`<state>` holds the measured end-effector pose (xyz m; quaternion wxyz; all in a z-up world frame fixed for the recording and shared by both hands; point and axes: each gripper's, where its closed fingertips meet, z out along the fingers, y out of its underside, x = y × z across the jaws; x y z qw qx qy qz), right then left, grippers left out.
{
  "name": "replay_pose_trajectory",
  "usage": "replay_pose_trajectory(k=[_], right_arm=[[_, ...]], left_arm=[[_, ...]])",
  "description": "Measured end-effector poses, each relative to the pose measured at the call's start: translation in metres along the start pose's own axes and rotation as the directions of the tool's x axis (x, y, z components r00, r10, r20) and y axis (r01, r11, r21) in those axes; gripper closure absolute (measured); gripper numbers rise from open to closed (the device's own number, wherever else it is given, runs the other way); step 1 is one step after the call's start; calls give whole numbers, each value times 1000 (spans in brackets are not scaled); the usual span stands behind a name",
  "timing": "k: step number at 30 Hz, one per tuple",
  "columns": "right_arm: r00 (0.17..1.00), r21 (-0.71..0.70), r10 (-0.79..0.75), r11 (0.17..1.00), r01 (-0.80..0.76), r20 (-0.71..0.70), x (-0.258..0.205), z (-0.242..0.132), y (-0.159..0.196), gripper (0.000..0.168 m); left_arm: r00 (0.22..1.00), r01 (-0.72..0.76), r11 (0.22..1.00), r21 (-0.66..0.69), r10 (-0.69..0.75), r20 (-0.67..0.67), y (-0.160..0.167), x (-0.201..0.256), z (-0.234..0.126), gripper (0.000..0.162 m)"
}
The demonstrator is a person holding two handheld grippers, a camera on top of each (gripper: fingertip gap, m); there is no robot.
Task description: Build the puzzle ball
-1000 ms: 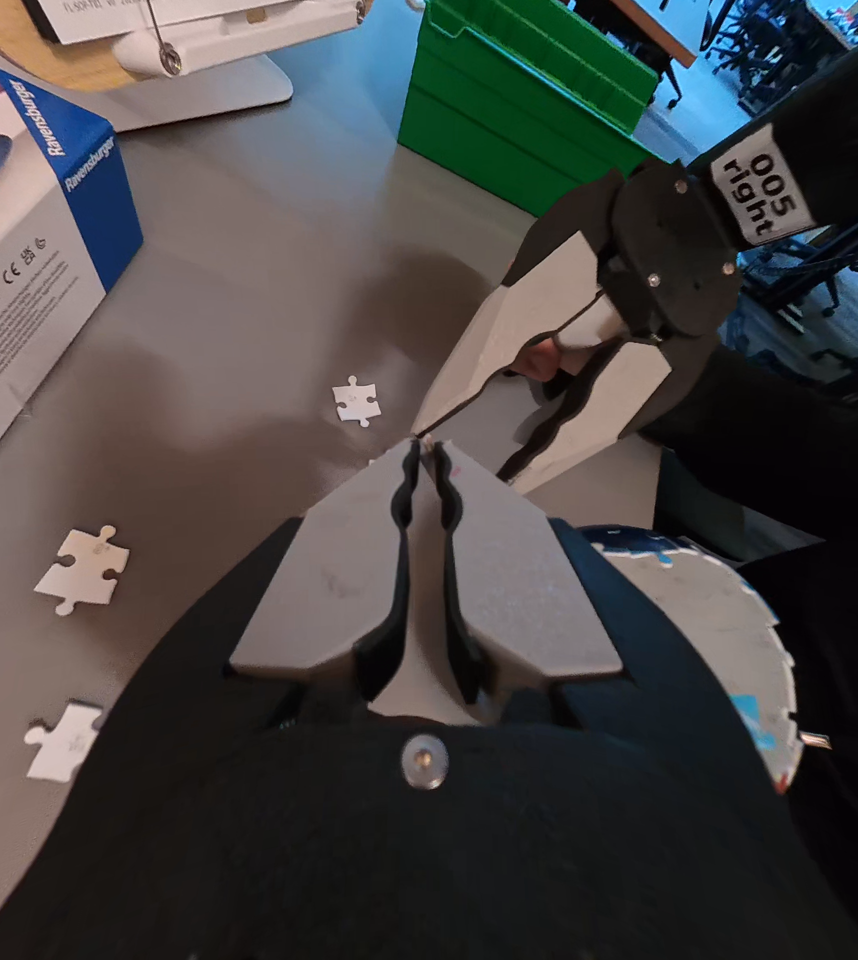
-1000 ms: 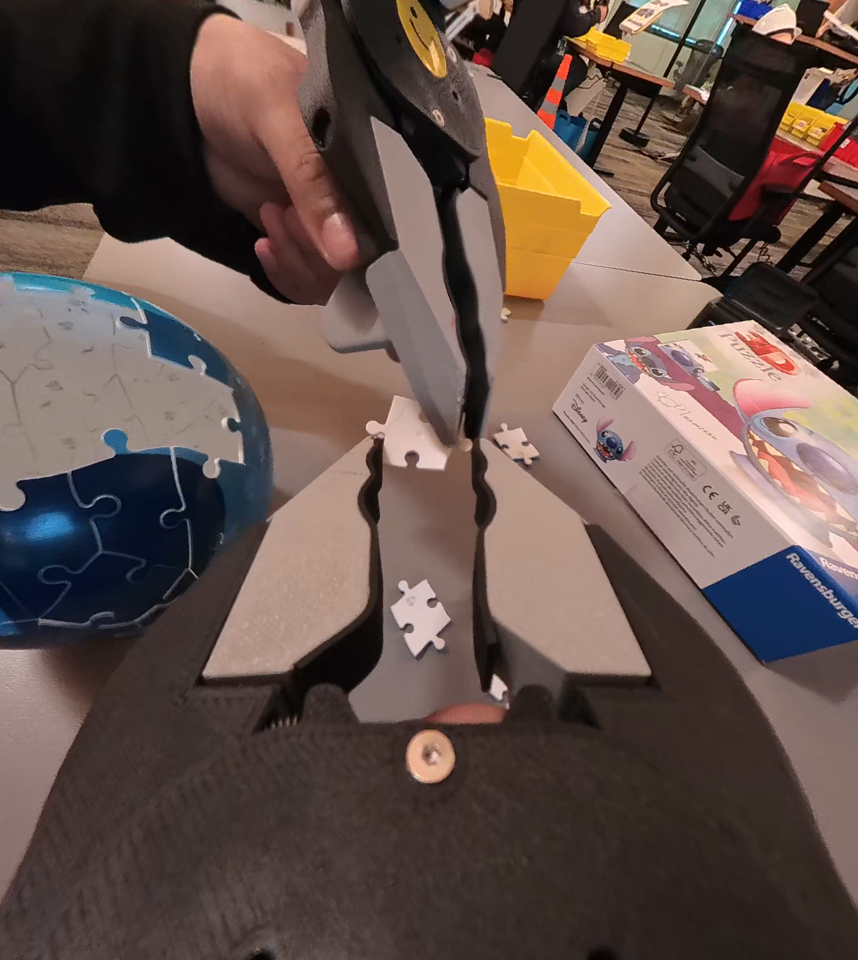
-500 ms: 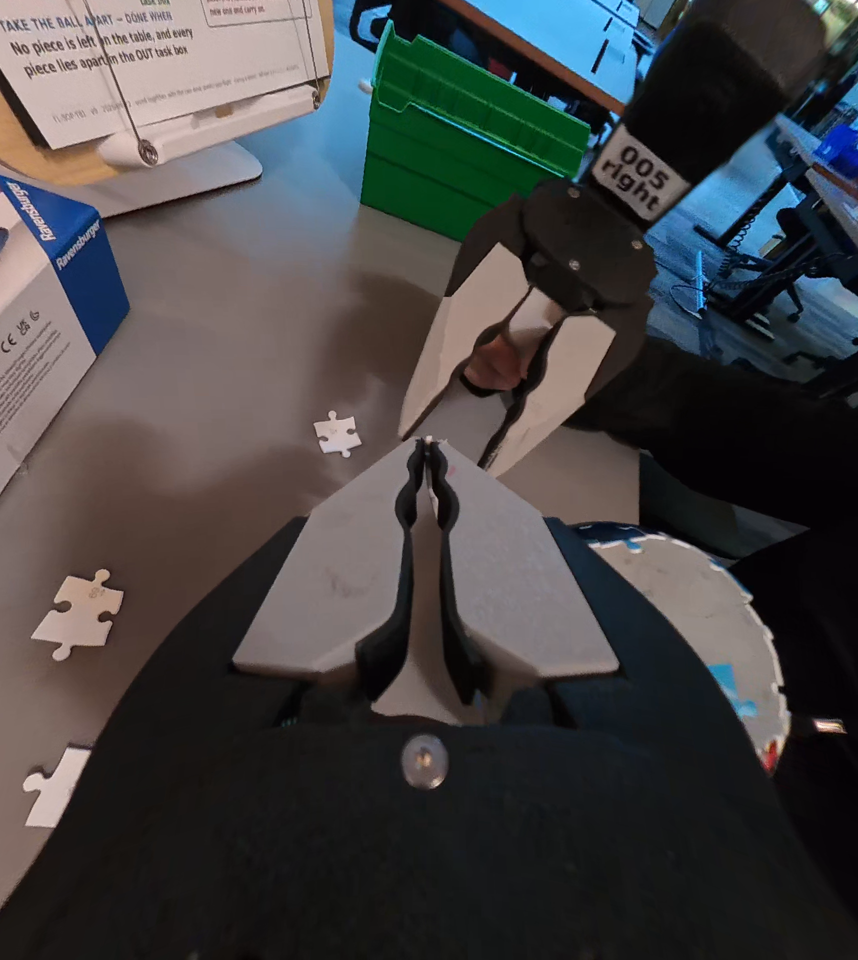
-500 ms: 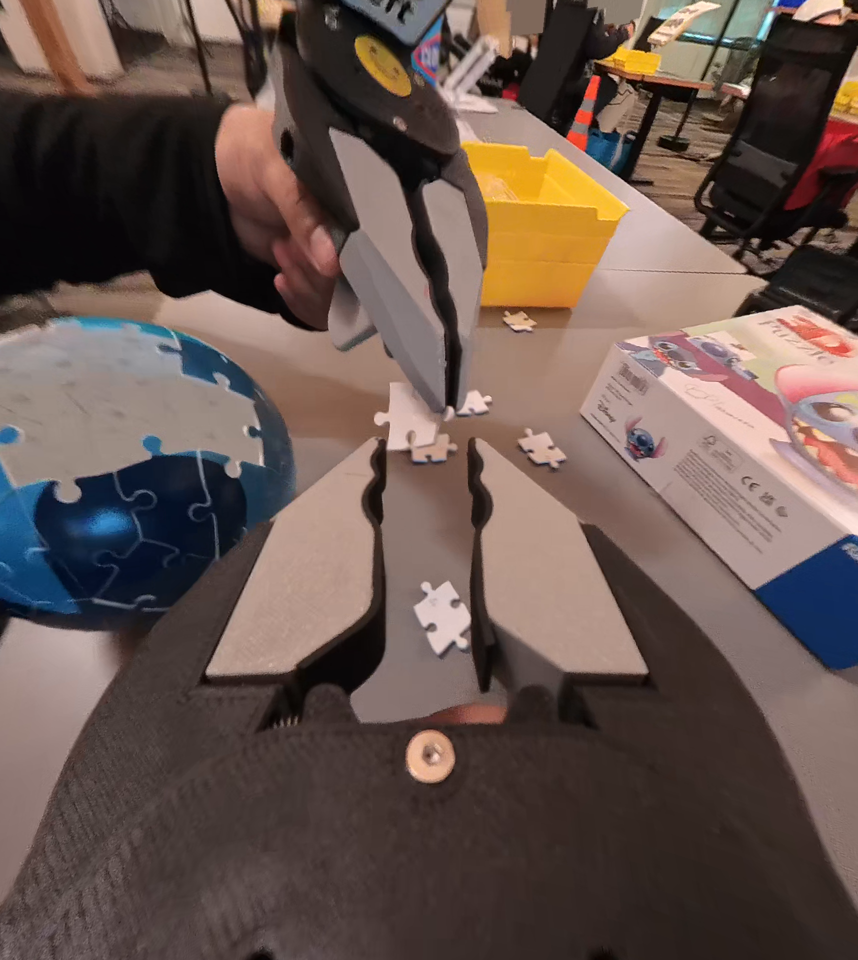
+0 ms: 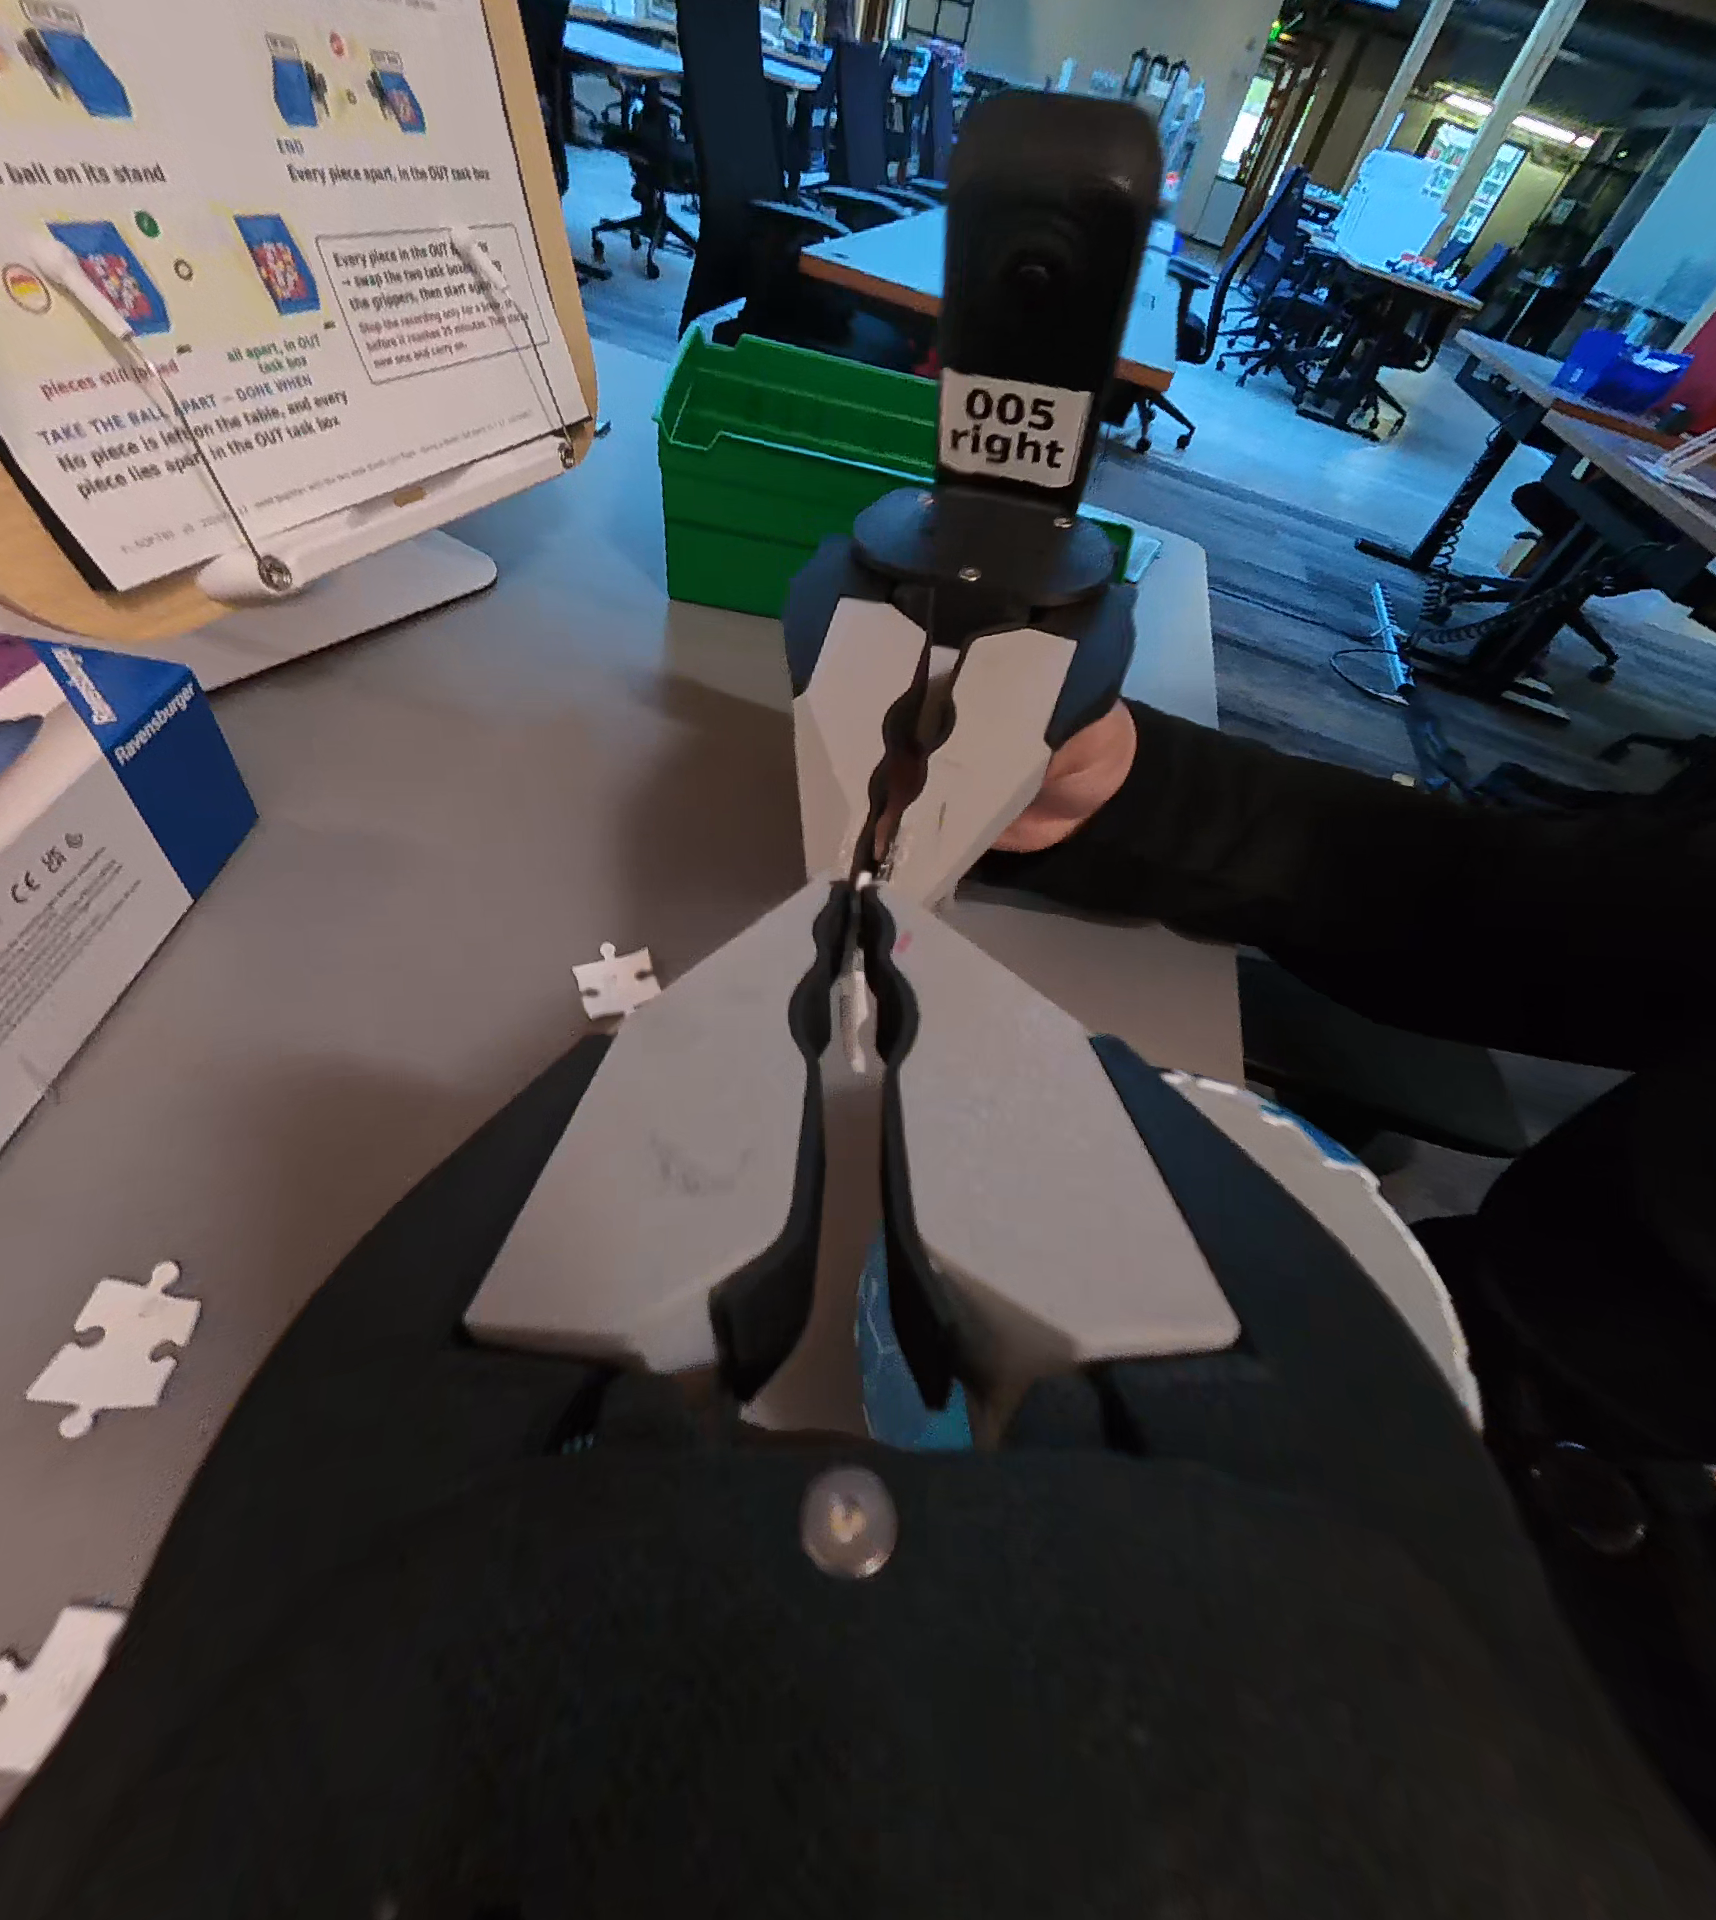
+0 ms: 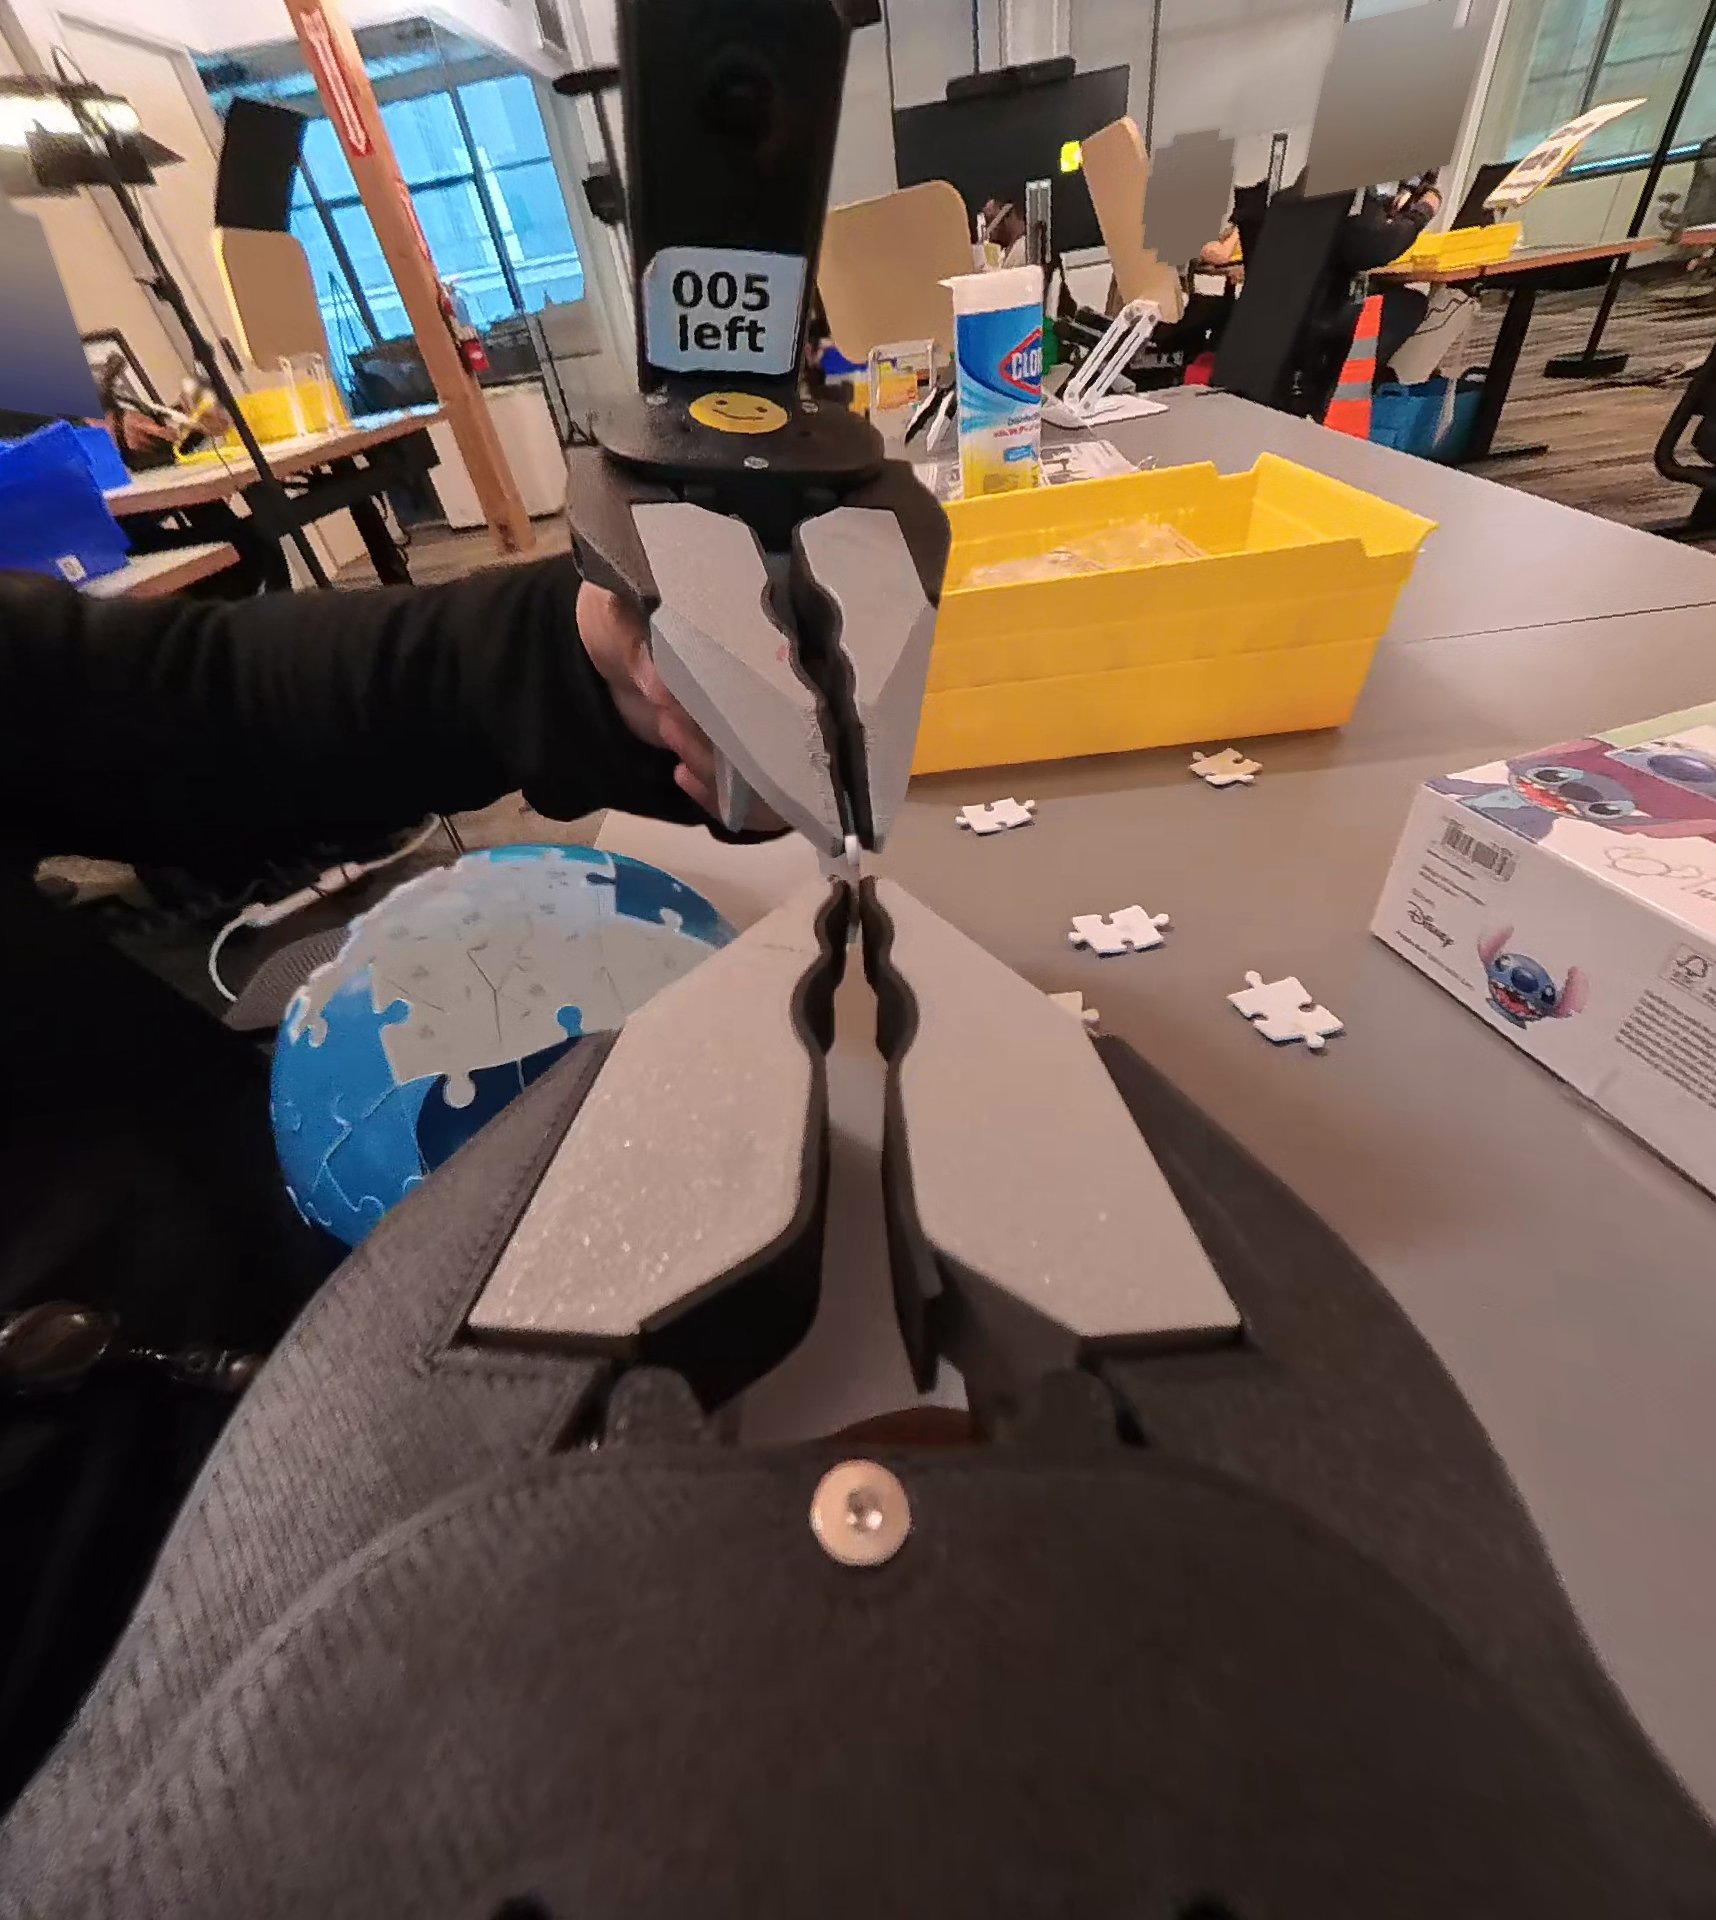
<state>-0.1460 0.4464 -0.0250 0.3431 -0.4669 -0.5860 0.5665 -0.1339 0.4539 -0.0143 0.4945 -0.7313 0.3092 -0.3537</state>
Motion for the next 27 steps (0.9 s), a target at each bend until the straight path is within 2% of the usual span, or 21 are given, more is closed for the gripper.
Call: replay_pose_trajectory(k=[5,7,11,17,19,20,22,27], right_arm=[[999,-35,-38,999,38,-2,-4,3,4,168],[999,-43,-37,998,37,4,-4,3,6,168],[999,-26,-32,999,32,0,-3,2,5,168],[1000,32,-16,999,15,26,-6,4,-2,168],[999,44,-20,999,18,31,-8,4,-3,168],[999,48,-20,999,19,37,-9,5,-4,168],[999,43,-21,999,20,30,-8,4,-2,168],[997,12,-36,999,35,62,-14,4,4,168]], left_arm=[[999,29,999,28,-29,15,-1,-2,-12,155],[998,40,999,35,-41,48,-3,-9,-20,133],[997,72,996,56,-74,34,-8,-10,-38,134],[996,85,992,-97,-87,-9,16,3,-24,129],[998,55,990,-132,-53,20,23,2,-18,136],[999,39,990,-139,-34,33,24,1,-16,149],[1000,11,990,-140,-8,19,23,5,-14,162],[994,-87,972,-219,99,46,26,8,-15,162]])
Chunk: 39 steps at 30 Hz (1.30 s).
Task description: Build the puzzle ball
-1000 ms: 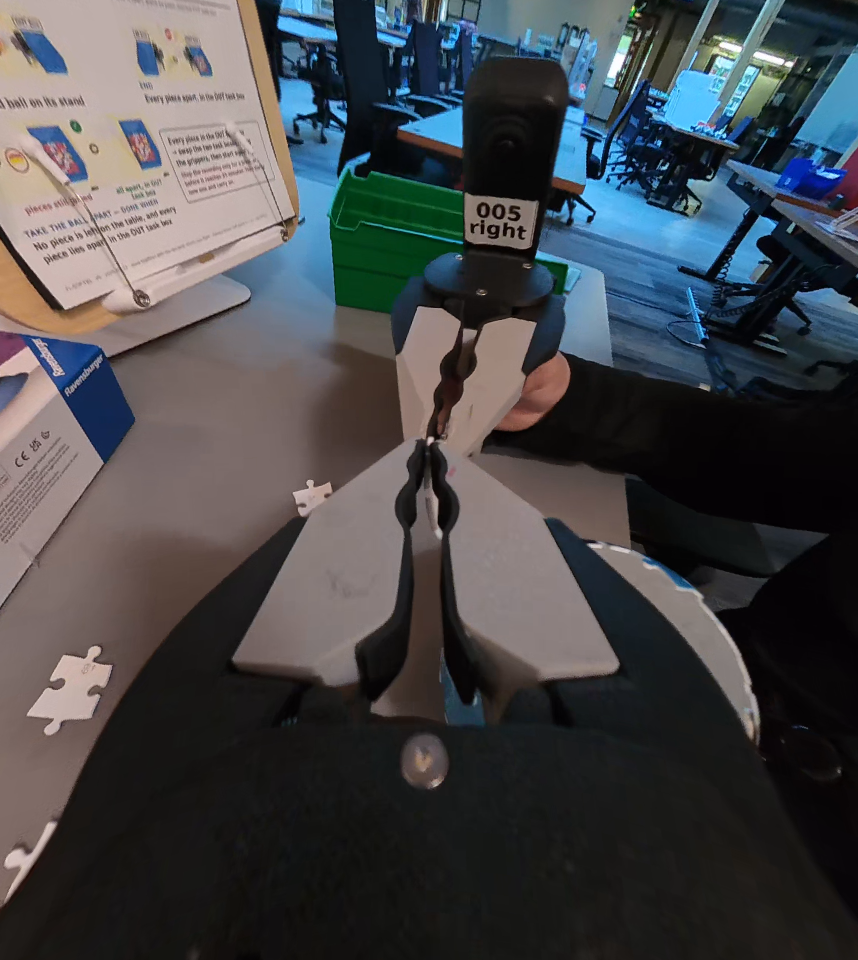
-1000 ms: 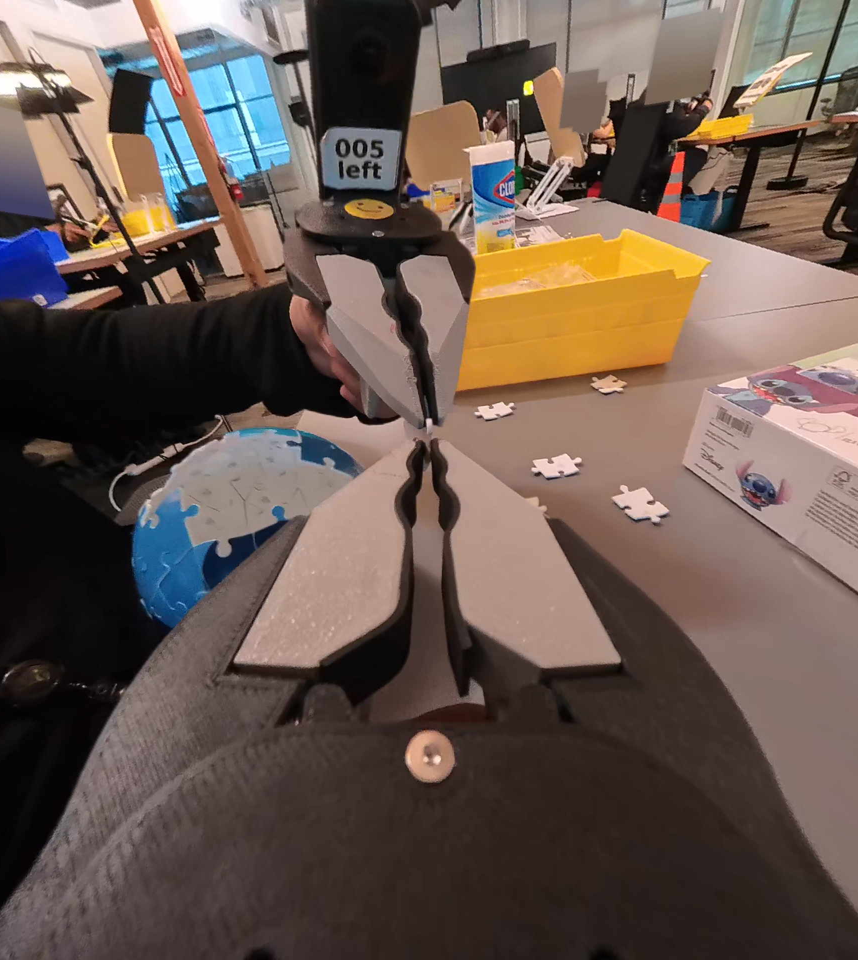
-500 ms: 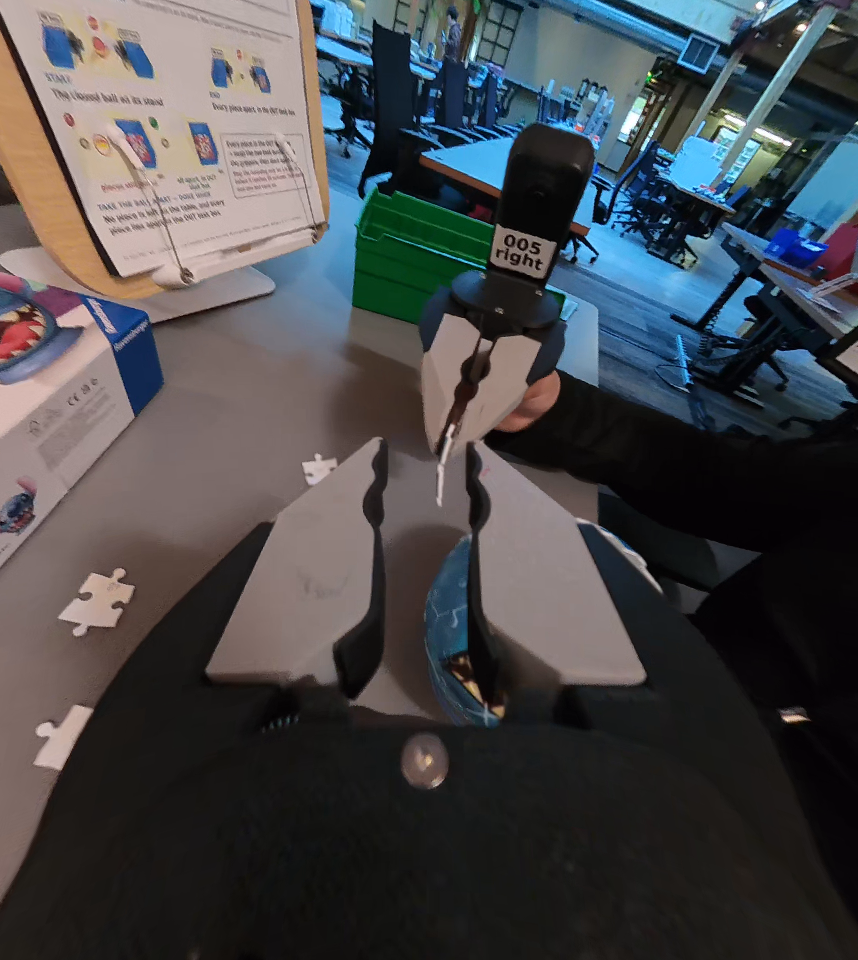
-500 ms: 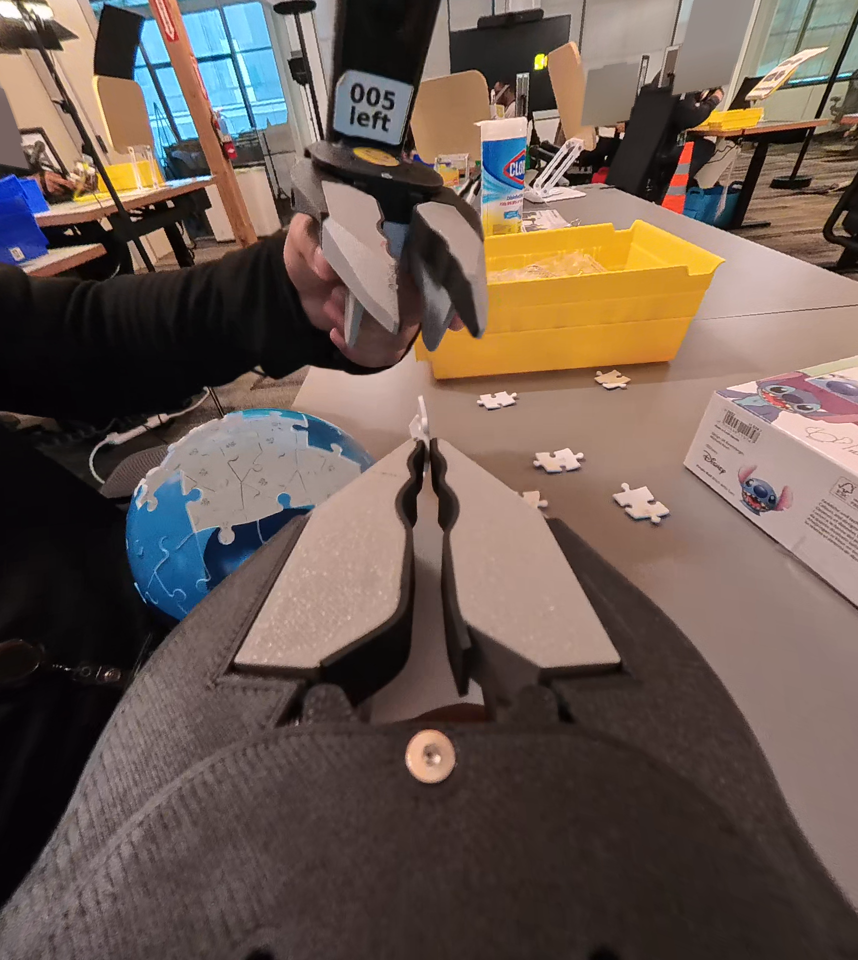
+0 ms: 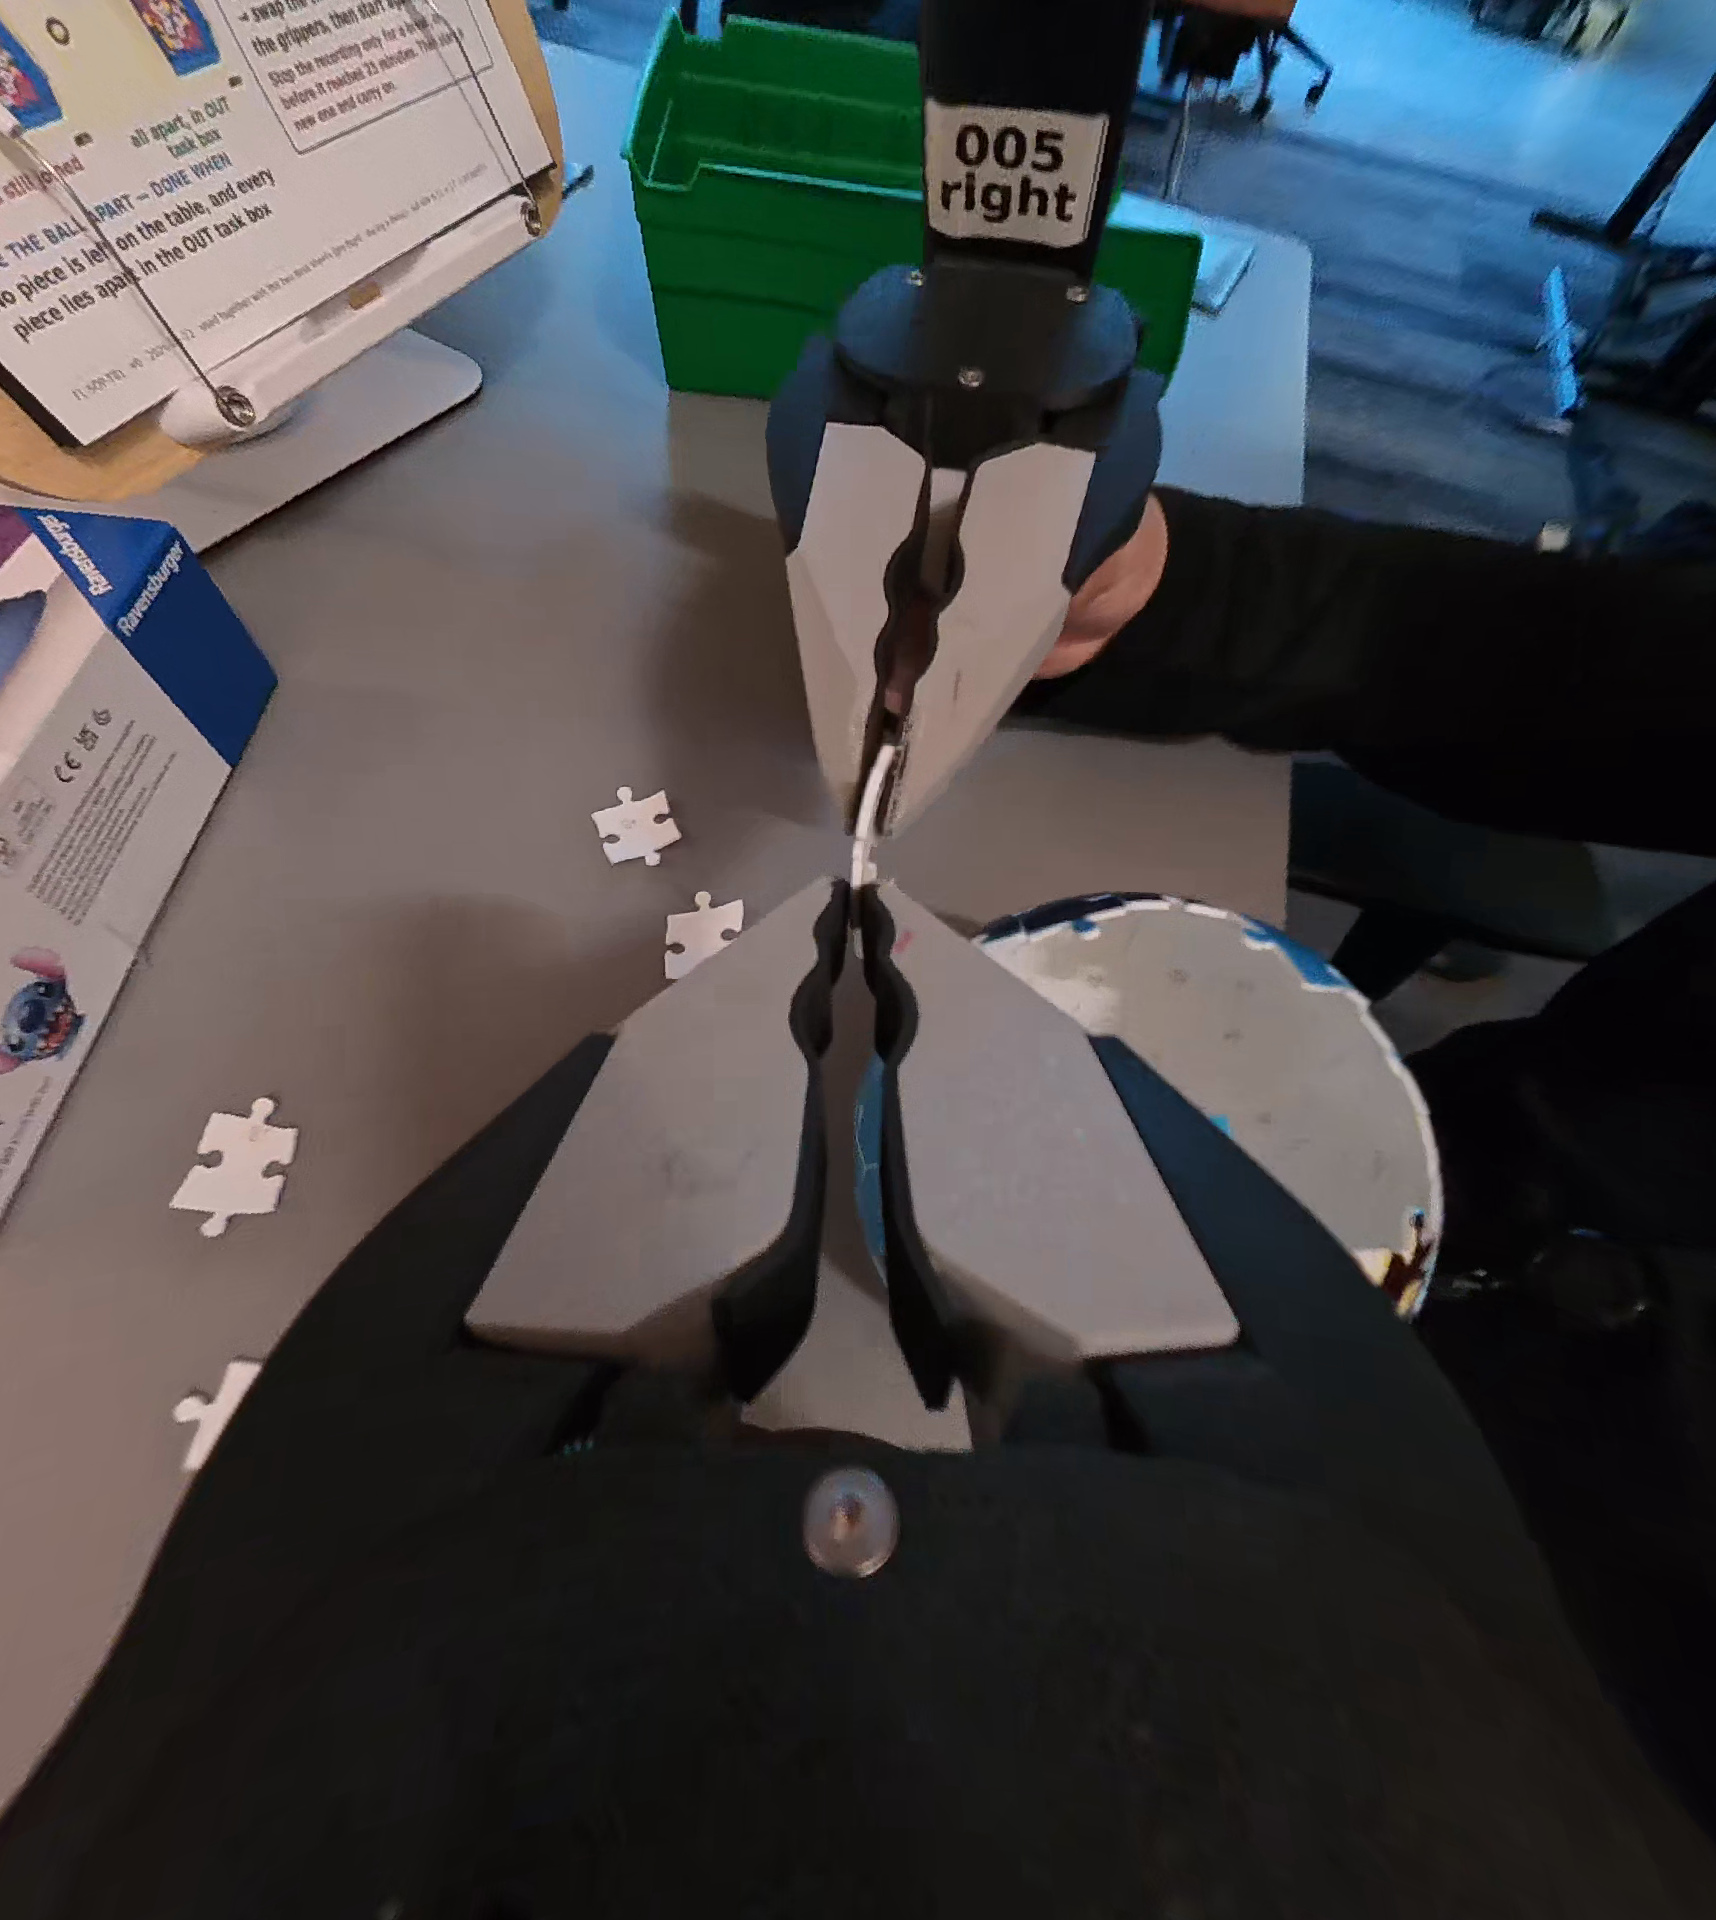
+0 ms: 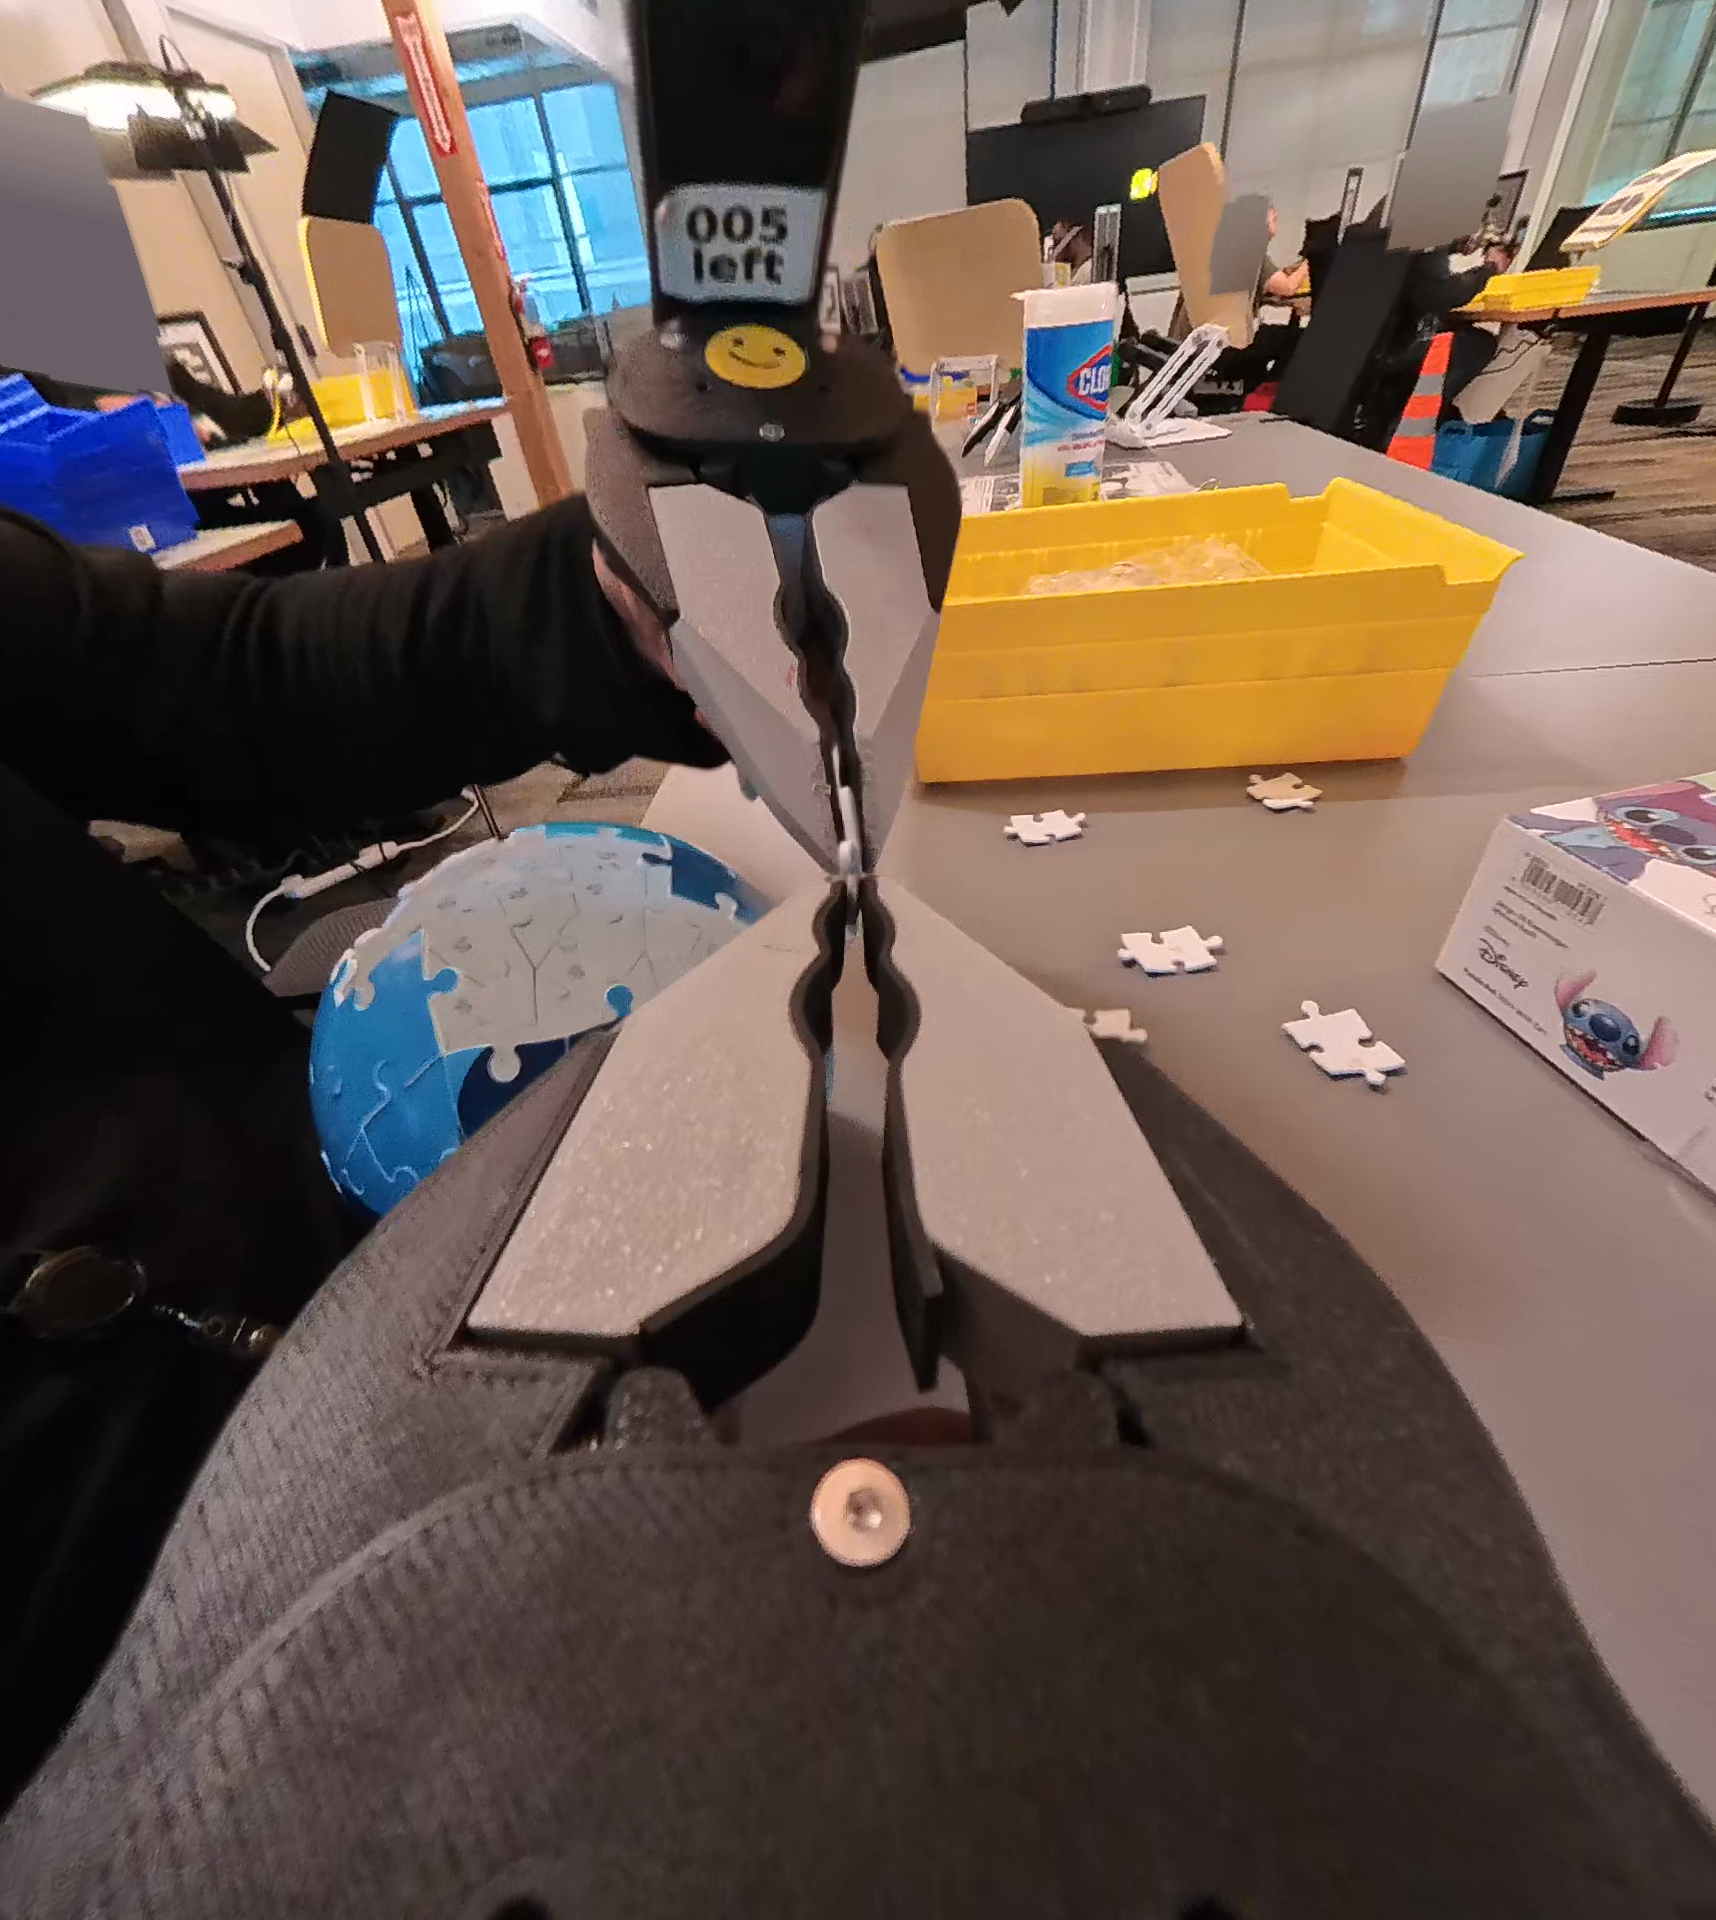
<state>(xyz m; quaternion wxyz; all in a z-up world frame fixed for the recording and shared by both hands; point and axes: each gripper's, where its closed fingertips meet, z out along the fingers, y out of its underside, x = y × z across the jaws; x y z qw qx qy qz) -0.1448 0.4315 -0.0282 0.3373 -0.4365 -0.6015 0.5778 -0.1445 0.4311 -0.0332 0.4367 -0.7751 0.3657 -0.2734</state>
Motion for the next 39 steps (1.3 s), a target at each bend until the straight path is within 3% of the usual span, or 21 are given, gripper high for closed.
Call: replay_pose_trajectory(k=[8,15,21,24,27,30,35,37,39], right_arm=[[997,-130,-62,989,68,44,-11,-1,16,168],[997,-90,-63,994,66,38,-13,-1,5,151],[982,-134,-189,973,186,-7,-19,5,8,167],[970,-131,-239,964,231,-49,-18,3,6,168],[964,-115,-252,963,242,-82,-16,-1,2,168],[958,-106,-259,963,247,-124,-10,-5,0,168],[964,-102,-217,974,203,-155,-1,-9,1,168],[978,-80,-146,988,135,-147,2,-9,1,168],[986,-55,-85,995,78,-147,5,-10,2,168]], left_arm=[[989,-132,981,-144,139,41,7,8,-2,162],[953,-254,900,-355,295,68,11,9,-3,162],[888,-349,773,-530,453,77,12,14,-5,162],[878,-361,780,-511,469,95,7,17,-6,160],[879,-350,832,-431,451,156,-4,10,-21,137],[927,-307,910,-279,352,129,-2,7,-43,117],[973,-226,972,-70,221,-70,33,9,-63,71],[959,-241,969,-45,231,-162,50,21,-60,59],[950,-264,964,-40,253,-182,61,27,-51,58]])
